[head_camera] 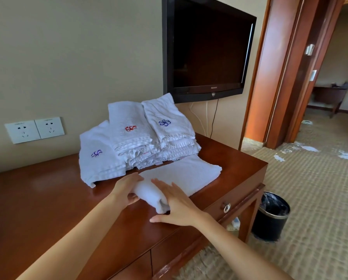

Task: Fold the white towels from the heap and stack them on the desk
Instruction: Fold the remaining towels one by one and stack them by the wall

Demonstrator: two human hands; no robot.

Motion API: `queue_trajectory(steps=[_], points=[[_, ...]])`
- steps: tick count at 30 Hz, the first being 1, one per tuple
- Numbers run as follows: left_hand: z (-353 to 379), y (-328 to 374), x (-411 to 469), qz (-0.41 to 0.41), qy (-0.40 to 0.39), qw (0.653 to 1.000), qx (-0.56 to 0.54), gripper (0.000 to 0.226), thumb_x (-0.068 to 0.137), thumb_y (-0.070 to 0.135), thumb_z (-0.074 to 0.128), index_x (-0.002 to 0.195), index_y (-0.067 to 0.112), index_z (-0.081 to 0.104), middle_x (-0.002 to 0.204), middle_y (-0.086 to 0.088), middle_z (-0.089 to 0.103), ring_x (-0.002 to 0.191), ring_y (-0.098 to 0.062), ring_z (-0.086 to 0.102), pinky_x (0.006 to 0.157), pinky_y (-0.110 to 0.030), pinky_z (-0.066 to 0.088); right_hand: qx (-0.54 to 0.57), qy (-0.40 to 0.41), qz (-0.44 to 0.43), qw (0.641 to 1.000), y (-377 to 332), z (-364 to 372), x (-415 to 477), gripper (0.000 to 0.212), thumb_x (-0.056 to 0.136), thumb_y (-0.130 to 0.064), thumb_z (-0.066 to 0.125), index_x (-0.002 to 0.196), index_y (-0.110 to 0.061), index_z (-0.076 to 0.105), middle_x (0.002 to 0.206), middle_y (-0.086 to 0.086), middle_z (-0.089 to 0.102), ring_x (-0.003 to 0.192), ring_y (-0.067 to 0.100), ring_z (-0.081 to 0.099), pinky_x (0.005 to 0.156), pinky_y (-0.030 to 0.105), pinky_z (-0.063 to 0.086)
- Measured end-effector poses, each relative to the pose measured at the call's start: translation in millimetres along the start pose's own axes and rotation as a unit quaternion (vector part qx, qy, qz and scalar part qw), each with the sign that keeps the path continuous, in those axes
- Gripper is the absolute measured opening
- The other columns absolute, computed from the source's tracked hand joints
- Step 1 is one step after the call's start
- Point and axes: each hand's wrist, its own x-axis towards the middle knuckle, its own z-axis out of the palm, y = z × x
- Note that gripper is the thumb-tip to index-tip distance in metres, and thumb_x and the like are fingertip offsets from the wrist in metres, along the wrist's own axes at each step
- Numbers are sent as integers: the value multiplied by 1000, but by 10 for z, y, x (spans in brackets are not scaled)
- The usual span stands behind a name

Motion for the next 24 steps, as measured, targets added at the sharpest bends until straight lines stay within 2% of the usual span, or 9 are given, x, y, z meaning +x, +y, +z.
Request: queue_trajectory(steps=[2,3,4,6,9,10,16,19,24], points=[[74,110,-68,13,-11,1000,-13,21,86,7,66,106,10,58,86,-10,59,72,-20,57,61,-30,50,80,-30,-6,996,-114,-120,-19,104,80,-60,66,155,-31,1,161,-13,11,146,4,12,120,30,13],[112,164,-105,34,-21,999,-11,20,87,8,65,106,10,59,85,-9,60,72,-19,58,63,-30,51,119,33,19,992,-203,-140,2,97,83,-54,67,155,-29,7,160,-10,18,145,6,19,117,25,20],[144,223,-156,56,-33,998,-12,20,89,9,63,108,11,59,87,-8,60,73,-18,58,64,-30,52,160,166,57,971,-280,-181,1,83,89,-44,62,155,-23,16,157,-1,28,143,13,27,112,20,27],[186,340,-275,117,-62,991,-17,16,92,15,59,108,16,61,92,-5,59,74,-17,57,60,-27,52,298,434,156,836,-175,-285,64,46,99,-25,45,142,-8,45,138,21,50,132,32,43,103,20,38],[174,527,-437,209,-68,975,-26,25,94,24,54,117,23,61,91,2,56,76,-18,57,62,-24,48,374,169,174,895,-334,-526,265,22,99,-30,52,116,-20,60,108,-8,62,109,9,54,92,24,39],[148,584,-450,238,-64,969,-30,30,93,24,54,123,24,61,92,2,56,77,-17,56,66,-24,47,413,146,173,882,-381,-688,268,24,98,-34,53,120,-24,55,110,-14,58,109,4,52,94,22,36],[-137,877,-439,364,-99,926,32,67,79,47,70,139,25,48,117,9,61,105,-17,57,95,-33,45,537,76,137,829,-539,-1617,388,18,95,-40,55,109,-30,62,108,-10,70,108,10,62,94,30,45],[-228,983,-527,342,-169,917,114,79,67,66,70,135,30,50,127,19,59,125,-7,49,110,-42,33,555,100,152,812,-608,-1825,493,44,86,-42,67,125,-23,60,112,2,71,106,21,66,90,36,49],[-236,1015,-837,303,-308,875,218,55,79,40,67,131,31,51,122,8,66,113,-12,63,89,-31,52,581,108,133,796,-725,-1966,610,48,84,-35,71,126,-13,61,113,6,71,105,22,68,92,36,51]])
